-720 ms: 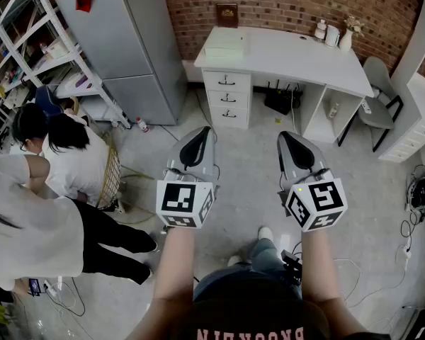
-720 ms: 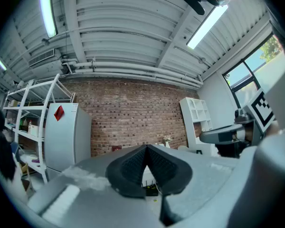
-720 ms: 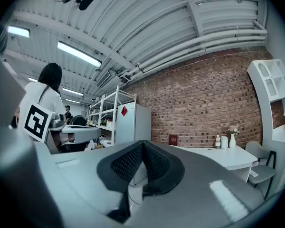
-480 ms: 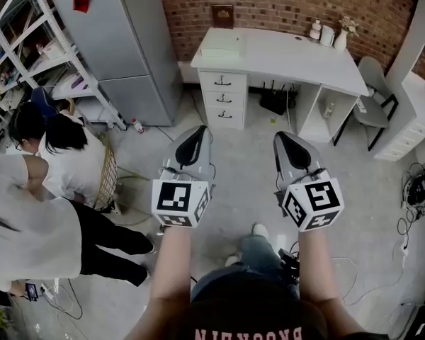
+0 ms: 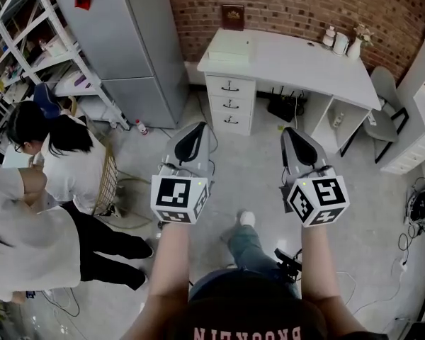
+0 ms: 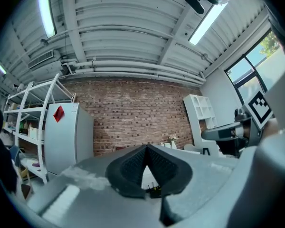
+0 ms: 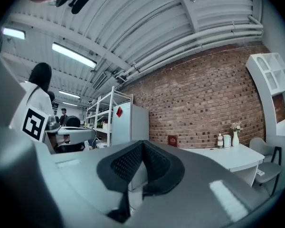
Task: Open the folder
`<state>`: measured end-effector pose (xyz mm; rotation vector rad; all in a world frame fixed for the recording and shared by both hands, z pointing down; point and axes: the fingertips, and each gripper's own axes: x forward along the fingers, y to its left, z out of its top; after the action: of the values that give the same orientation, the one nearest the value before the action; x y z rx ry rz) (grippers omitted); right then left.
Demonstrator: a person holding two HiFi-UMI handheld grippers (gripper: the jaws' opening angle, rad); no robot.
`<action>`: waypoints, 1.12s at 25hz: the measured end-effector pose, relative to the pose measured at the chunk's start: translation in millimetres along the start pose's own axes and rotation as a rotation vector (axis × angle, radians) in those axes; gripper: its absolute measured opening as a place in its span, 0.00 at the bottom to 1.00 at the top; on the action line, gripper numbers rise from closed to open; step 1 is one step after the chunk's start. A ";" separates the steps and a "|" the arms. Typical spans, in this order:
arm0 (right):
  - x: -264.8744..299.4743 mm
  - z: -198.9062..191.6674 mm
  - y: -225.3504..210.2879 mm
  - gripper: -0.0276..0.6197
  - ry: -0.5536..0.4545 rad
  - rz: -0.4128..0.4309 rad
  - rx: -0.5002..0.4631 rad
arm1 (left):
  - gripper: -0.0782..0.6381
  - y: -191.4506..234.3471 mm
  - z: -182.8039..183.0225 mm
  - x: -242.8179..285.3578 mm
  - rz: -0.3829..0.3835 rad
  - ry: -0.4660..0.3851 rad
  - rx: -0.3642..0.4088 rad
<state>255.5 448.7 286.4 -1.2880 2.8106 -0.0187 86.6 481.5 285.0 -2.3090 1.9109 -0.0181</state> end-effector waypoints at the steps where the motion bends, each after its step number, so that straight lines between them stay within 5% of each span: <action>1: 10.7 1.0 -6.2 0.04 0.001 0.002 -0.006 | 0.11 5.3 0.1 10.8 0.005 -0.003 -0.001; 17: 193.4 11.9 -125.4 0.04 -0.020 0.071 -0.009 | 0.11 68.0 -13.6 217.8 0.057 -0.013 -0.002; 28: 276.1 -7.0 -177.6 0.04 0.034 0.074 -0.042 | 0.11 99.0 -39.6 306.9 0.062 0.022 -0.005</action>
<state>209.5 123.5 287.9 -1.2025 2.9008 0.0216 44.6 159.3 287.1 -2.2609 1.9940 -0.0317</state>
